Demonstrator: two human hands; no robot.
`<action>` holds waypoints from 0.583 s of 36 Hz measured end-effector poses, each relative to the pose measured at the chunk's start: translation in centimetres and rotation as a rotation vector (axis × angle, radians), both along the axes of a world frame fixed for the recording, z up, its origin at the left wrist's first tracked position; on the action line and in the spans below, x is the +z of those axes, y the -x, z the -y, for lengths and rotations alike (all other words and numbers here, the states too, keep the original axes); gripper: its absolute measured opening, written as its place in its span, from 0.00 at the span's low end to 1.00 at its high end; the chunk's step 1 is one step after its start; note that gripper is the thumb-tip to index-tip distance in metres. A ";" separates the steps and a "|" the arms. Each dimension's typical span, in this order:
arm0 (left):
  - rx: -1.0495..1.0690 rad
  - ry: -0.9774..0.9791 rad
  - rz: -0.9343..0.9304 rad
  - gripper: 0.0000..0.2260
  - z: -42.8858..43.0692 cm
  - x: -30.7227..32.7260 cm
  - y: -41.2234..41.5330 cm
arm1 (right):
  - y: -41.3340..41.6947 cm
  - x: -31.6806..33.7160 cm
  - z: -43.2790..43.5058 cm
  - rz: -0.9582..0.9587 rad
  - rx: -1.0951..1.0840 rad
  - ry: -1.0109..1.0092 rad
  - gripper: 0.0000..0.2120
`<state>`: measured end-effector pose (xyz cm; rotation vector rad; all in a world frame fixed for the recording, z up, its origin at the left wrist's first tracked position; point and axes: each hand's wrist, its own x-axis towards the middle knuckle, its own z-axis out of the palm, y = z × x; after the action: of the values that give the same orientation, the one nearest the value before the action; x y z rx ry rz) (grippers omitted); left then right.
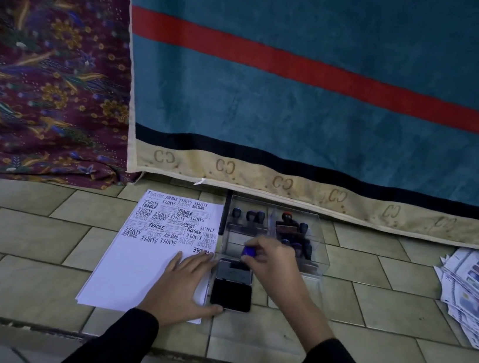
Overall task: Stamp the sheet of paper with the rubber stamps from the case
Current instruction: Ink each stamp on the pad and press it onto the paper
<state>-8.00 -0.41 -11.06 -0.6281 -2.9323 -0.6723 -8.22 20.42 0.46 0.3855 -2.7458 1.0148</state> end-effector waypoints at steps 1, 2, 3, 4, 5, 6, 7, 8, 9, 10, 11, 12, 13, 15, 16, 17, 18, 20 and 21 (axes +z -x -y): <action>-0.001 0.006 0.000 0.45 0.0 0.0 0.0 | -0.6 -0.3 0.2 0.012 0.020 -0.013 0.10; -0.002 0.012 0.000 0.45 0.0 0.0 0.0 | -1.2 -0.7 0.3 0.022 0.034 -0.020 0.10; -0.002 0.016 0.001 0.45 0.0 0.1 0.0 | -1.6 -1.0 0.4 0.030 0.042 -0.020 0.11; -0.003 0.016 0.003 0.45 -0.1 0.2 0.0 | -2.0 -1.4 0.5 0.036 0.044 -0.021 0.11; -0.002 0.014 0.005 0.44 -0.1 0.2 0.0 | -2.3 -1.6 0.6 0.039 0.043 -0.024 0.11; -0.002 0.012 0.006 0.44 -0.1 0.3 -0.1 | -2.4 -1.8 0.7 0.036 0.043 -0.028 0.11; -0.002 0.013 0.007 0.44 0.0 0.3 -0.1 | -2.6 -2.0 0.8 0.030 0.045 -0.031 0.11; -0.003 0.015 0.008 0.44 0.0 0.4 -0.2 | -2.6 -2.1 0.9 0.024 0.047 -0.039 0.10; -0.005 0.017 0.009 0.44 0.0 0.4 -0.2 | -2.7 -2.2 1.0 0.017 0.048 -0.056 0.10; -0.006 0.016 0.009 0.45 0.0 0.4 -0.2 | -2.8 -2.3 1.1 0.008 0.050 -0.080 0.10; -0.007 0.013 0.008 0.45 0.0 0.4 -0.2 | -2.8 -2.5 1.2 0.000 0.049 -0.101 0.10; -0.008 0.011 0.008 0.45 0.0 0.5 -0.2 | -2.9 -2.6 1.3 -0.008 0.045 -0.112 0.10; -0.008 0.011 0.009 0.45 -0.1 0.5 -0.2 | -2.9 -2.8 1.3 -0.014 0.040 -0.117 0.09; -0.008 0.014 0.012 0.45 -0.1 0.5 -0.2 | -3.2 -3.1 1.5 -0.020 0.040 -0.135 0.08; -0.008 0.017 0.012 0.45 0.0 0.5 -0.3 | -3.4 -3.2 1.5 -0.020 0.042 -0.147 0.08; -0.008 0.018 0.011 0.46 0.0 0.4 -0.3 | -3.5 -3.3 1.6 -0.020 0.042 -0.151 0.07; -0.006 0.017 0.008 0.46 0.1 0.4 -0.3 | -3.6 -3.4 1.6 -0.018 0.036 -0.144 0.07; -0.005 0.014 0.009 0.46 0.0 0.5 -0.3 | -3.4 -3.3 1.6 -0.013 0.007 -0.113 0.07; -0.007 0.007 0.015 0.45 -0.1 0.6 -0.3 | -3.4 -3.2 1.7 -0.011 -0.004 -0.107 0.07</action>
<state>-7.69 -0.31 -10.42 -0.6366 -2.9490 -0.6698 -4.83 18.77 -2.70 0.4008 -2.7976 0.8643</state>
